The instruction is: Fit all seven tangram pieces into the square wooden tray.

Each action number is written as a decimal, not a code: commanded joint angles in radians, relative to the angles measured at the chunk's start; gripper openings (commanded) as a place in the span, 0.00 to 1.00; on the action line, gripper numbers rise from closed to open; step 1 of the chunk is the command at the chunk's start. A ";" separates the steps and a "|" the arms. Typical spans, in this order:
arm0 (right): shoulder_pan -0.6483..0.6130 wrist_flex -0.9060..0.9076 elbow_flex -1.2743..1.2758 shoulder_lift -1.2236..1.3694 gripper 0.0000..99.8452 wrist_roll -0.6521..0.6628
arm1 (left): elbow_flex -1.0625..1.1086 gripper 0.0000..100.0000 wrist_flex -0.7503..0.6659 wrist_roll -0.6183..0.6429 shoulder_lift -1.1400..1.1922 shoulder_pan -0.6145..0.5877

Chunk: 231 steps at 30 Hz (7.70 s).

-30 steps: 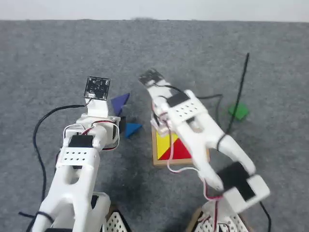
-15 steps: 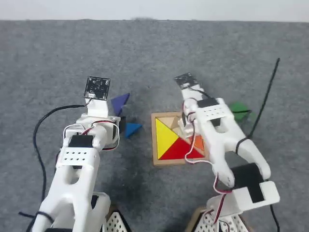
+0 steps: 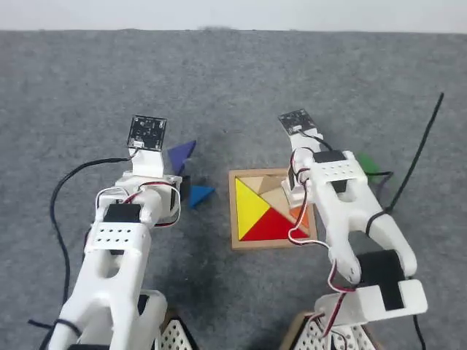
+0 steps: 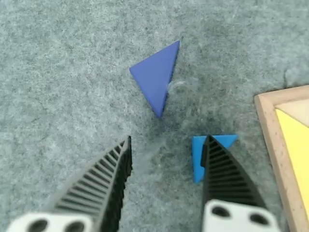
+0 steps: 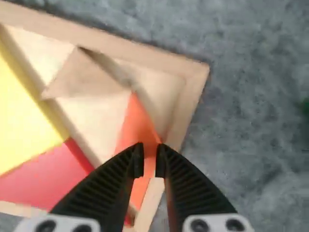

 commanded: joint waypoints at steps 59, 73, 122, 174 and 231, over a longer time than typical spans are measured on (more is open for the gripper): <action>-0.275 0.272 -0.586 0.446 0.08 -0.008 | -0.007 0.22 -0.031 -0.015 -0.031 0.008; -0.180 0.331 -0.606 0.352 0.08 0.025 | -0.007 0.22 -0.031 -0.015 -0.031 0.008; -0.102 0.229 -0.500 0.143 0.08 -0.068 | 0.007 0.22 -0.051 -0.015 -0.029 0.009; -0.186 0.101 -0.098 0.079 0.08 -0.051 | 0.007 0.22 -0.051 -0.015 -0.029 0.009; 0.351 0.450 -1.097 0.757 0.14 -0.411 | 0.008 0.22 -0.051 -0.015 -0.029 0.011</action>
